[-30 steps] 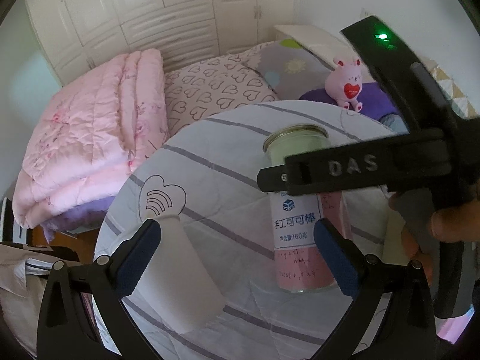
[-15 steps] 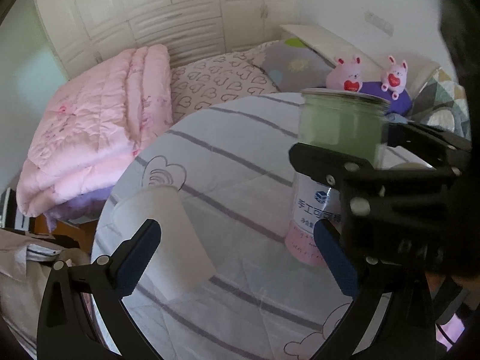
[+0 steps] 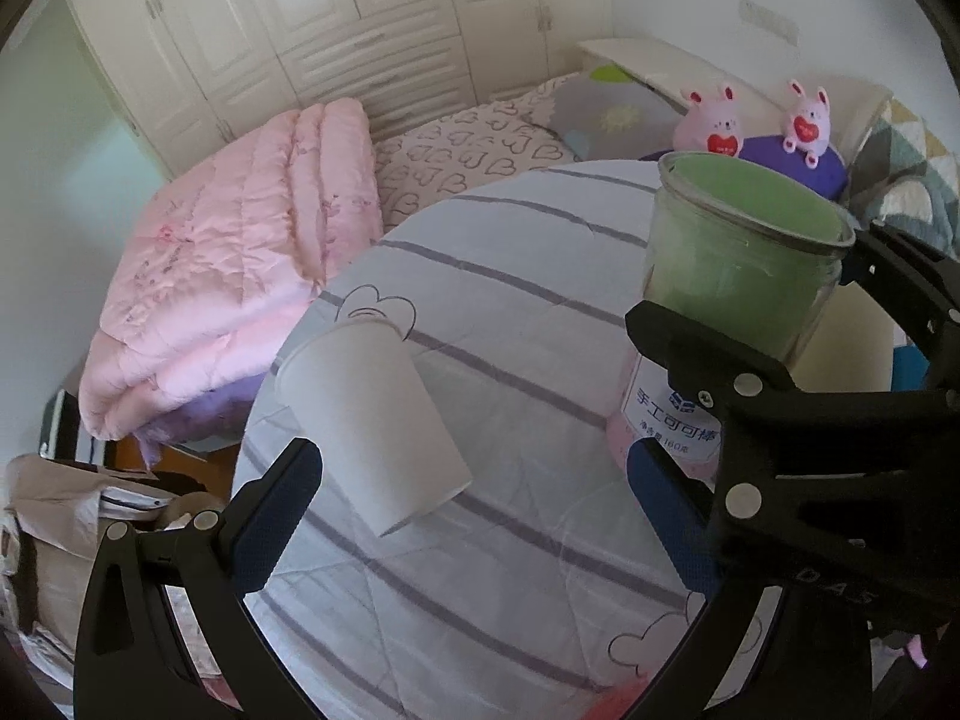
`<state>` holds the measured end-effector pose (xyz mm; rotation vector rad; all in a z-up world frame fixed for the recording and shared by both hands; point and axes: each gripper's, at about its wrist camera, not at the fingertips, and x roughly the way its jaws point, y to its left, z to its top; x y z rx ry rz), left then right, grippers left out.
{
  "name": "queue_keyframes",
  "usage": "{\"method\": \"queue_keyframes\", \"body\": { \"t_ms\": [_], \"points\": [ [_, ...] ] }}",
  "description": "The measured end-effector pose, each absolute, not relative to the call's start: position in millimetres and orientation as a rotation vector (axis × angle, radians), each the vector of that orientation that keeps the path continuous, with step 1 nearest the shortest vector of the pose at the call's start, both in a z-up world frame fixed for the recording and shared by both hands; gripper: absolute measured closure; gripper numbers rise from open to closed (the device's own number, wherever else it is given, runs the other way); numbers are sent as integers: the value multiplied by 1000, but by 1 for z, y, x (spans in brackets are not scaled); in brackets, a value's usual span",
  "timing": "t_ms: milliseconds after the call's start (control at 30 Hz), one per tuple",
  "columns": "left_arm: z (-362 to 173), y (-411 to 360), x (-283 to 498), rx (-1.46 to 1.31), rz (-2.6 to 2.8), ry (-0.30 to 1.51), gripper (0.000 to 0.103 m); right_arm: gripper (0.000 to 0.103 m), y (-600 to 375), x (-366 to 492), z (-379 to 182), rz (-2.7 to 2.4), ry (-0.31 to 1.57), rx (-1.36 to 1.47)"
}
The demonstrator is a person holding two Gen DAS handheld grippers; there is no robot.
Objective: Flip cup upright
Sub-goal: 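Lower the jar upright onto the table and open the right gripper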
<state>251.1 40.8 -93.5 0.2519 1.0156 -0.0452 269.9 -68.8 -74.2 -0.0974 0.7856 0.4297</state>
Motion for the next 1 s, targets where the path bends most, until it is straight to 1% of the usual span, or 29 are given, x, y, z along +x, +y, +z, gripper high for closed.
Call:
{"method": "queue_keyframes", "body": {
  "t_ms": [267,533,1000],
  "points": [
    [-92,43,237,259,-38,1024,0,27,-71,251,-70,444,790,-96],
    [-81,42,222,231,-49,1005,0,22,-79,236,-57,447,798,-79],
    [-38,26,176,170,-80,915,0,21,-100,195,-18,466,740,-46]
  ]
}}
